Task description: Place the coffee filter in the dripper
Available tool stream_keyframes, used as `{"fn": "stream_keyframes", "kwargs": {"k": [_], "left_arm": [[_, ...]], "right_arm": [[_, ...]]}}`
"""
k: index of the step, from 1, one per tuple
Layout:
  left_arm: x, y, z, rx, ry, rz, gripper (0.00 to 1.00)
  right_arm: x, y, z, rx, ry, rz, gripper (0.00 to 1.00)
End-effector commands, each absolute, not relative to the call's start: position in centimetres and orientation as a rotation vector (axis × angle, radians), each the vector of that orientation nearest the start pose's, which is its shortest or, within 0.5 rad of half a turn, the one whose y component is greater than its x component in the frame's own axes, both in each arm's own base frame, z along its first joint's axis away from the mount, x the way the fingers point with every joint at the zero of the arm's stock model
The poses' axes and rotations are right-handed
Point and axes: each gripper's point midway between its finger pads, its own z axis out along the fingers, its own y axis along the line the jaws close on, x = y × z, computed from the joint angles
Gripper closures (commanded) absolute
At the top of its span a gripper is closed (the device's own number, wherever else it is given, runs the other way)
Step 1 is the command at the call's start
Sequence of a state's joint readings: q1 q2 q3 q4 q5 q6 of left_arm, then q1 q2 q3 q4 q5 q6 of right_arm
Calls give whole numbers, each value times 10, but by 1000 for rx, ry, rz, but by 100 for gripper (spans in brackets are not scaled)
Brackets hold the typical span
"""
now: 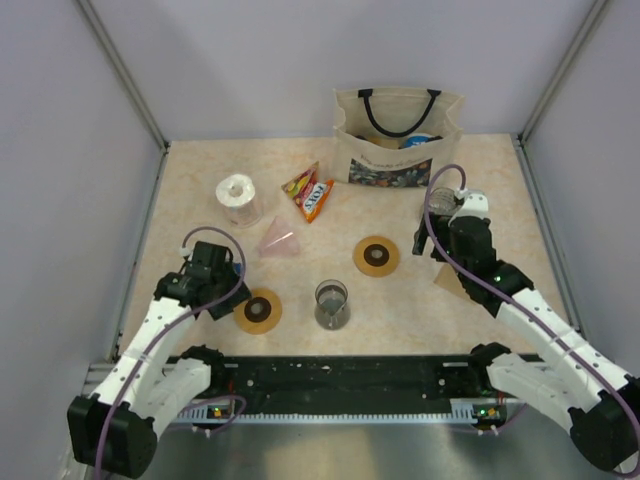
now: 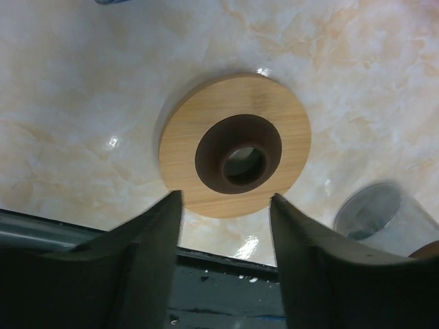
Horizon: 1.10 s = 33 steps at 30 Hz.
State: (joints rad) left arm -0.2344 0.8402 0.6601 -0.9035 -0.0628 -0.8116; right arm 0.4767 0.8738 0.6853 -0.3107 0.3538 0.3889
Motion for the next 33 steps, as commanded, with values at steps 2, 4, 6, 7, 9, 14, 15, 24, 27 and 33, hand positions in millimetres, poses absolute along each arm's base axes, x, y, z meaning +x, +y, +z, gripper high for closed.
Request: {"fn": "stream_keyframes", "kwargs": {"k": [2,4,6,7,9,14,15,24,27,33], "left_arm": [[169,-71,71,-838,2635,-291,48],[173,-81,69,-828,2640,-364,50],[177,-85,65,-823,2647,-385,50],[179,-86,65,-822,2648,-387,50],[180,-86,59,-820,2664,-372,53],[183,-82,49,-824,2688,-303,63],[183,-81,47,-831,2695,-286,66],[189,-75,37,-837,2699,-174,67],[190,-77,34,-830,2708,-160,72],[186,-74,39,-777,2734,-103,100]], "right_arm": [[294,93,184,158,1996,158,2],[294,92,184,161,1996,151,3],[294,92,184,157,1997,151,3],[293,92,183,157,2000,147,3],[294,91,182,163,2001,140,3],[293,88,179,168,2006,124,3],[293,88,179,167,2006,122,3],[294,85,175,174,2012,94,3],[294,84,174,176,2014,88,3],[293,83,176,177,2008,89,3]]}}
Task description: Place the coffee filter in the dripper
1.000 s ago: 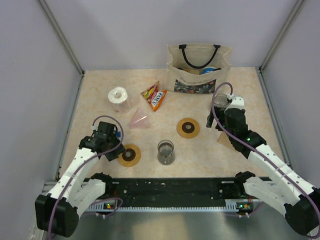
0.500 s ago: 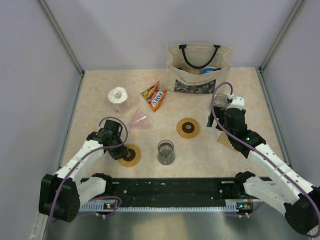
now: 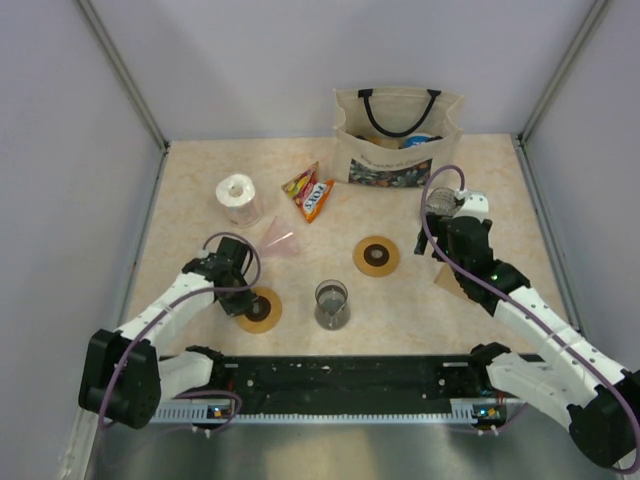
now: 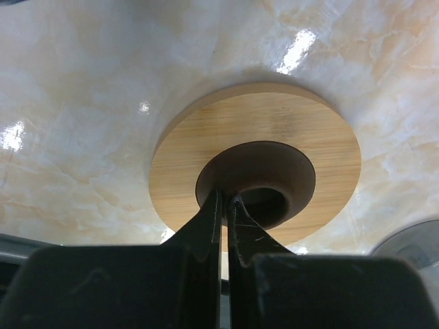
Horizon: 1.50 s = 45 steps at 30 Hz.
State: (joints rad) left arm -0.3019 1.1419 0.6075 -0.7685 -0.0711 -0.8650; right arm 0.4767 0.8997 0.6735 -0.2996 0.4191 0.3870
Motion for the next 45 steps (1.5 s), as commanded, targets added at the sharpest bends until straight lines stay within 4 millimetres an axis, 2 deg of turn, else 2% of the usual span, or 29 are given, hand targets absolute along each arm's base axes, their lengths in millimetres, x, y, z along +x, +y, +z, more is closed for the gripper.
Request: {"fn": "stream_keyframes", "kwargs": {"k": [1,8,14,19,22,25,28,30,32,34,36,37,40,42,45], "left_arm": [[187,-74,42,-763,2727,-107,100],[199,-81,91,-639,2552,-283,100],[212,-94,145,-465,2334,-476,100],[240,-135,221,-210,2041,-772,100],[256,-153,263,-84,1910,-861,100],[263,-181,306,80,1776,-1004,100],[254,-211,353,284,1587,-1208,100],[242,-229,376,436,1479,-1349,100],[223,-242,394,574,1417,-1504,100],[193,-250,416,765,1238,-1600,100],[165,-251,423,919,1136,-1680,100],[157,-250,425,959,1106,-1704,100],[150,-255,426,1025,1083,-1772,100],[150,-260,427,1050,1097,-1828,100],[153,-264,426,1059,1107,-1875,100]], "right_arm": [[293,83,177,178,2006,90,3],[293,85,183,175,1986,118,3],[291,108,203,79,1923,270,4],[282,145,225,-52,1869,501,4],[278,160,237,-115,1841,584,3],[270,174,248,-179,1824,673,4],[261,187,258,-249,1795,763,4],[253,197,266,-310,1767,826,4],[243,208,276,-372,1731,904,4],[231,220,294,-447,1672,1000,4],[208,234,318,-612,1569,1112,7],[195,239,328,-690,1510,1154,8],[171,244,351,-832,1325,1214,8],[168,245,363,-822,1272,1240,8],[176,251,374,-791,1318,1282,9]]}}
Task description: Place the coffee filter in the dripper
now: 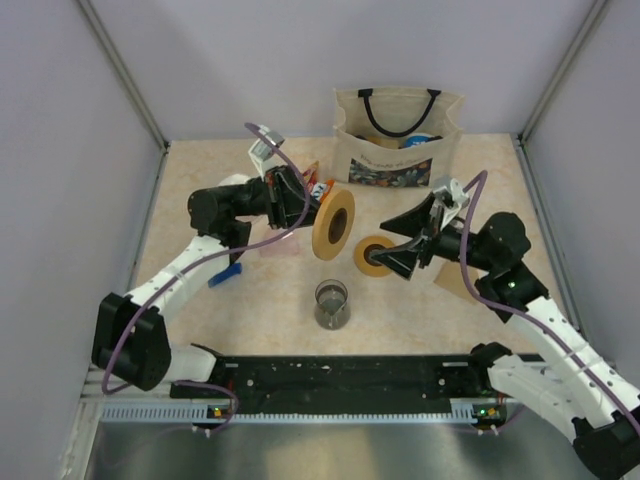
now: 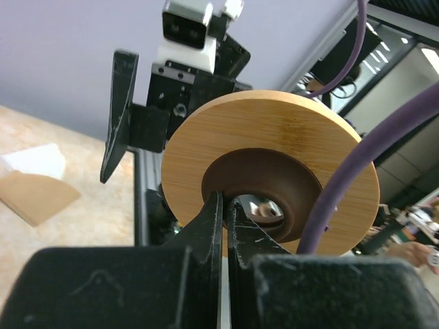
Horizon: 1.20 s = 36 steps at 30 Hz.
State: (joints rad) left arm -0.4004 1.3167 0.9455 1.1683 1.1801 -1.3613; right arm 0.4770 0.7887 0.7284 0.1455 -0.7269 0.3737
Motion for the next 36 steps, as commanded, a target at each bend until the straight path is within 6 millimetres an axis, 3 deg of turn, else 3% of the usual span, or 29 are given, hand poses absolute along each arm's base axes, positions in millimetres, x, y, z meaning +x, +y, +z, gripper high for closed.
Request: {"fn": "stream_keyframes", "kwargs": {"k": [1,5,9,14,18,29,32,36], "left_arm": [[154,-265,425,1060,1109,-1879,100],[152,-270,422,1082,1111,-1892,100],[148,-270,422,1102,1103,-1886,100],[150,-272,419,1102,1115,-1895,100],[148,-272,420,1116,1112,-1892,100],[147,-274,421,1121,1111,-1901,100],[145,-273,421,1126,1106,-1897,100],[144,-273,419,1125,1113,-1900,100]], "right_arm": [[177,252,381,-785,1323,1298,9],[172,261,401,-815,1242,1401,11],[181,265,409,-827,1222,1390,11],[188,276,411,-889,1207,1432,13],[178,281,413,-971,1174,1535,21],[169,295,414,-1037,1138,1597,27],[171,297,415,-1020,1146,1608,39],[170,296,417,-1011,1150,1614,64]]}}
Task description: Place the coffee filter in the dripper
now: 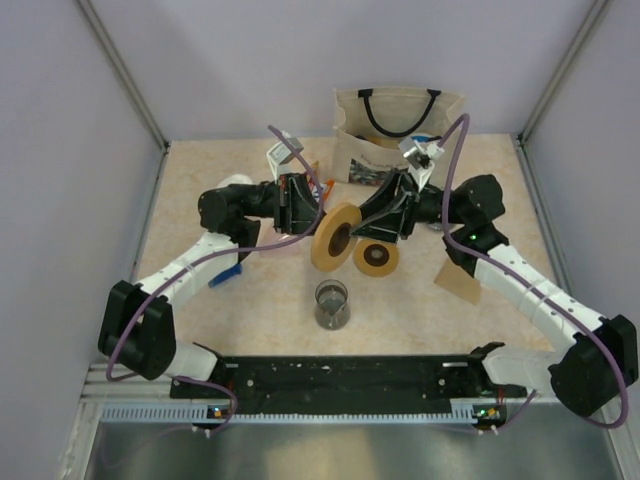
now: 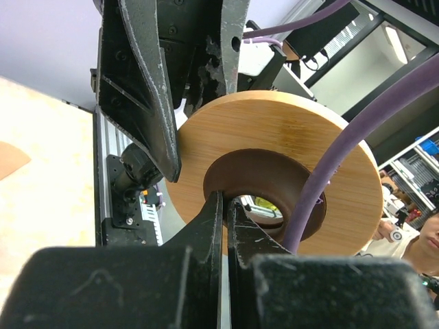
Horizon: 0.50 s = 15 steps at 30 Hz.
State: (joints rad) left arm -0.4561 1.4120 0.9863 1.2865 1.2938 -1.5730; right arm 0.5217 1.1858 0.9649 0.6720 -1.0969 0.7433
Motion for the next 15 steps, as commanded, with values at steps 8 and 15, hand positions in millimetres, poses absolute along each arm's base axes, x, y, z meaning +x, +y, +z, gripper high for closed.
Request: {"fn": "stream_keyframes", "kwargs": {"k": [8,15], "left_arm": [[153,-276,418,1089,1161,-1931,61],[173,-278,411,1025,1240,-1908,16]], "right_arm": [[161,291,416,-1020,1143,1612,100],[150,281,426,-994,1144,1554,100]]}}
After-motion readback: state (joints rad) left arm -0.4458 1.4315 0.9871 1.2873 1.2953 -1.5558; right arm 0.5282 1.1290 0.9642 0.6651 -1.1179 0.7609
